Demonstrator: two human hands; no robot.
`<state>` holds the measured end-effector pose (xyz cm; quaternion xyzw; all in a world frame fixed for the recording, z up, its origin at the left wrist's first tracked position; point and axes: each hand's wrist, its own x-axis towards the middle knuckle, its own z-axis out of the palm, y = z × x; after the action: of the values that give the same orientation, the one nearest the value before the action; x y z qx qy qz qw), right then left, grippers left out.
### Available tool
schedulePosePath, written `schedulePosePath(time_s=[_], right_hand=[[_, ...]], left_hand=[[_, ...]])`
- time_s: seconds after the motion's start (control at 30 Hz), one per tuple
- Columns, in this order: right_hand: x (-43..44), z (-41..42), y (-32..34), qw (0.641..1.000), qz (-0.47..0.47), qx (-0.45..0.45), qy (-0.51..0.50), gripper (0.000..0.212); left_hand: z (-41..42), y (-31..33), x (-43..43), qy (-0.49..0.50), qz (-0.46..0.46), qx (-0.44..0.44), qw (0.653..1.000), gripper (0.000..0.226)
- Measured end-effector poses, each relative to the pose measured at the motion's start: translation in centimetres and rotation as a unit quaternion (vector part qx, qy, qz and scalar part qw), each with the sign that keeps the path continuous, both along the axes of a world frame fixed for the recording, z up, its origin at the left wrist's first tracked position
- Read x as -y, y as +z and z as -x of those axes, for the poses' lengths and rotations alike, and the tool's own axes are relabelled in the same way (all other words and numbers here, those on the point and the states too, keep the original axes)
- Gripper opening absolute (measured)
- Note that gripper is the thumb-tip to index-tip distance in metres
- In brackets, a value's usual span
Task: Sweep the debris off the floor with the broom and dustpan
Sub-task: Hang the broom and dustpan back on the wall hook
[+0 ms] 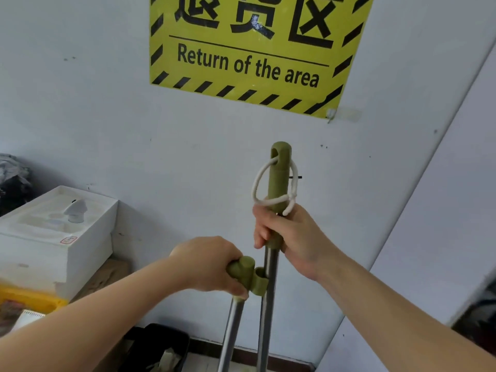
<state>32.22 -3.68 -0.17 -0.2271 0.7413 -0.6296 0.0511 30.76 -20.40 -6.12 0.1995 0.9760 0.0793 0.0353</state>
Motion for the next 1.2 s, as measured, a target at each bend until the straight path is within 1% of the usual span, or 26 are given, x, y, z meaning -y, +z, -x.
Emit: schedulePosePath(time_s=[0.03,0.1,0.2,0.33,0.6,1.03,1.2], right_hand=[[0.3,0.0,-0.3,0.997,0.063,0.028,-0.025,0.041],[0.9,0.0,-0.4,0.988,0.119,0.054,-0.082,0.051],[1.4,0.2,0.1,0.978,0.156,0.055,-0.127,0.055],[1.3,0.7,0.3,0.969,0.193,0.061,-0.142,0.05],[1.6,1.8,-0.8,0.964,0.202,0.088,-0.149,0.051],[-0.7,5.7,-1.3,0.955,0.164,0.104,-0.223,0.041],[-2.4,7.5,-1.1,0.952,0.164,0.107,-0.234,0.039]], left_hand=[[0.2,0.0,-0.3,-0.002,0.0,-0.001,1.0,0.047],[0.7,-0.1,-0.6,-0.007,-0.004,-0.003,1.0,0.048],[1.1,0.4,-0.8,-0.019,-0.004,-0.01,1.0,0.049],[1.4,1.0,-1.1,-0.024,0.003,-0.029,0.999,0.049],[3.1,0.0,-1.6,-0.05,0.018,-0.014,0.998,0.051],[8.3,-0.4,-4.2,-0.136,0.043,0.01,0.99,0.047],[10.3,0.5,-6.4,-0.152,0.079,-0.002,0.985,0.047]])
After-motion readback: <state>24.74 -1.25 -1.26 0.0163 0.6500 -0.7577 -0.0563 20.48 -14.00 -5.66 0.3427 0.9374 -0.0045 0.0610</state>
